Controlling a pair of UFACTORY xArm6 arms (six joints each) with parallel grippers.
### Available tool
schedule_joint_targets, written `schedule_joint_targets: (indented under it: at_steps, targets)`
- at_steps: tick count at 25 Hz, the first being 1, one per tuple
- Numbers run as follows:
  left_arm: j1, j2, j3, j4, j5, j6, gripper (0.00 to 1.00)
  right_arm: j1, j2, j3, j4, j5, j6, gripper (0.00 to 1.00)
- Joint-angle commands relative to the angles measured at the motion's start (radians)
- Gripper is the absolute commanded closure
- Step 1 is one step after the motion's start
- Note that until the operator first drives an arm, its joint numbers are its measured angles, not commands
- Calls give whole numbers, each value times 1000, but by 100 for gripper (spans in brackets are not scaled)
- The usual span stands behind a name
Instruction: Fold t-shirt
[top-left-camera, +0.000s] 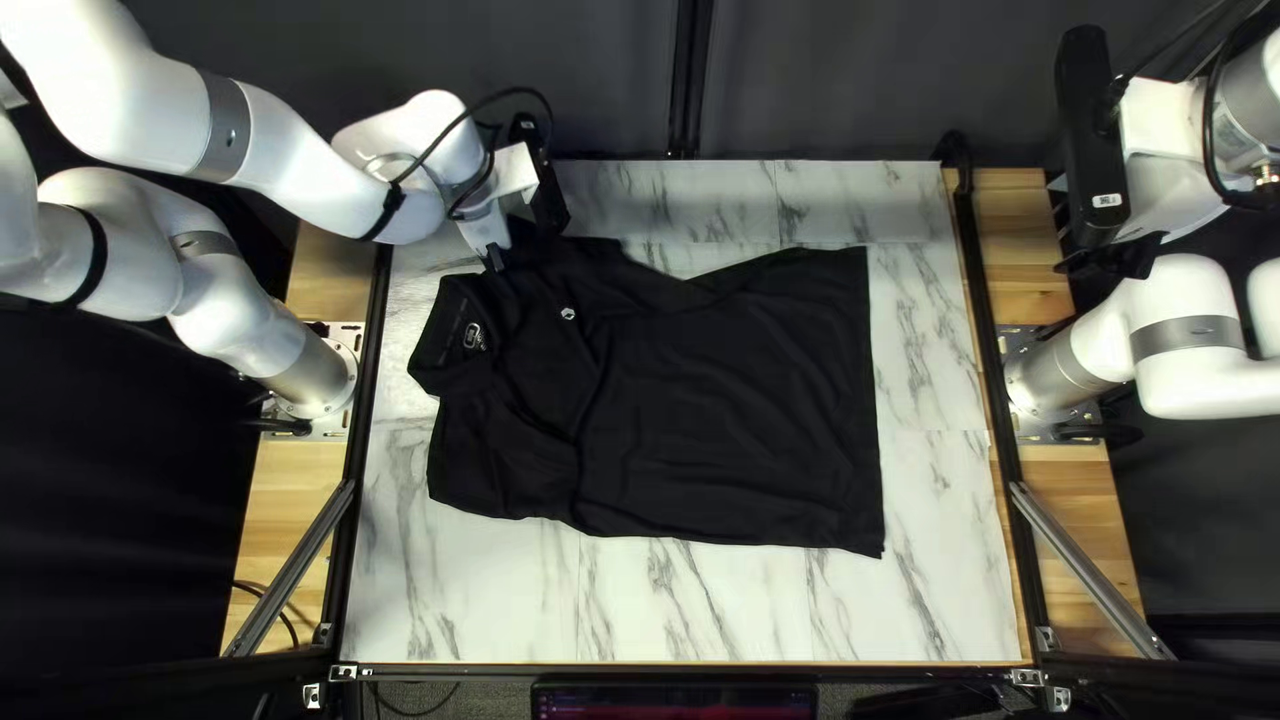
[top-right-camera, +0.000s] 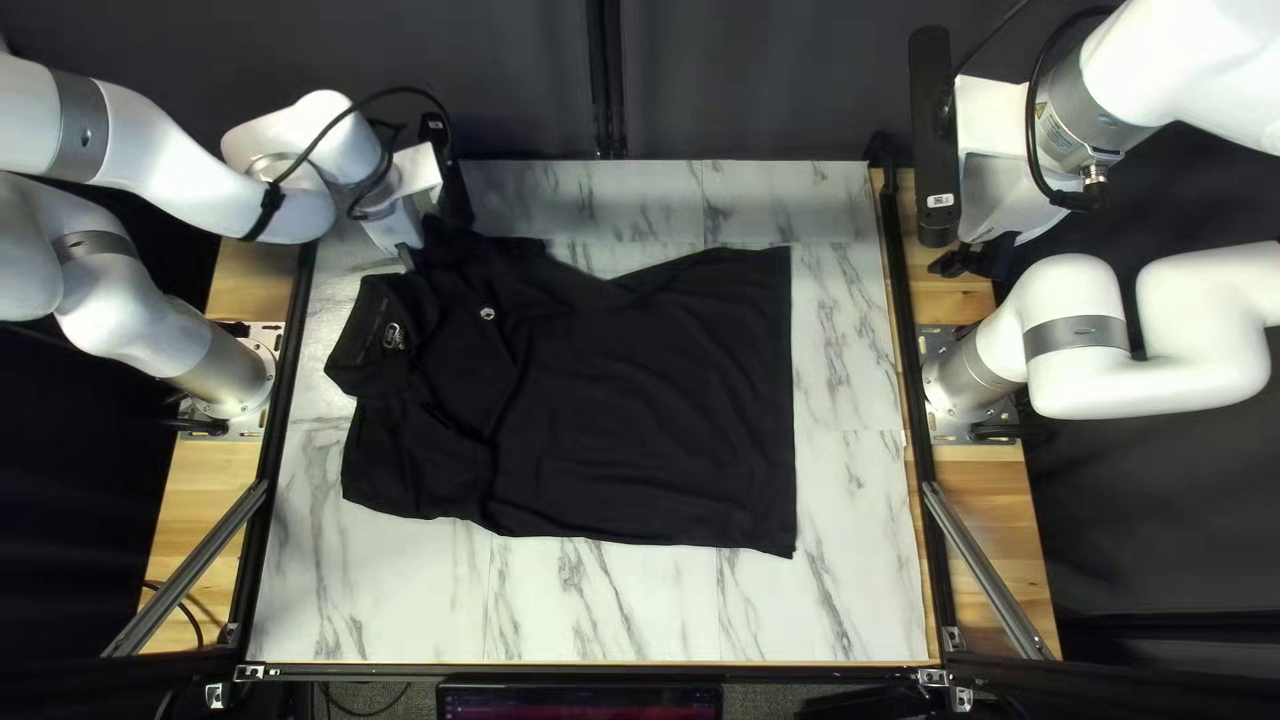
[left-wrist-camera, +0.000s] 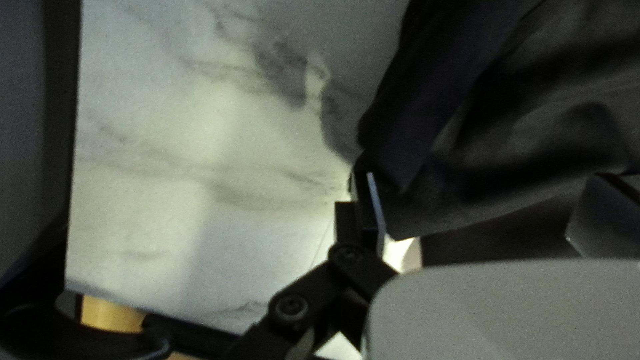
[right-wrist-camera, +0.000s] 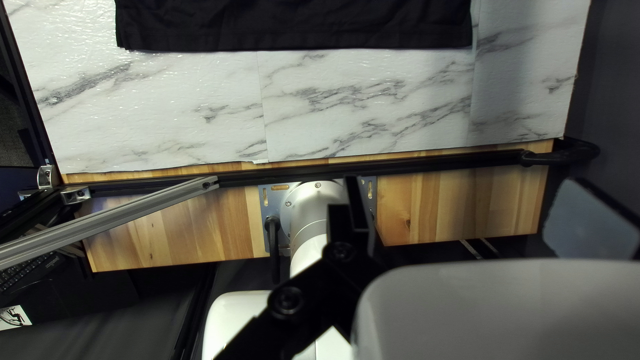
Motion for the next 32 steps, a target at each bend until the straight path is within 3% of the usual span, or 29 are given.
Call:
schedule_joint_targets:
  at_steps: [1, 11, 20, 23, 32]
  targets:
    - [-24, 17, -3, -74, -21, 52, 0, 0, 0, 0, 0, 0, 0, 0]
    - [8, 11, 4, -235, -49, 207, 0, 0, 0, 0, 0, 0, 0, 0]
    - [29, 20, 8, -109, -50, 93, 0, 0, 0, 0, 0, 0, 0, 0]
    - [24, 17, 2, -118, -50, 91, 0, 0, 0, 0, 0, 0, 0, 0]
    - [42, 86, -37, -277, -86, 241, 0, 0, 0, 0, 0, 0, 0, 0]
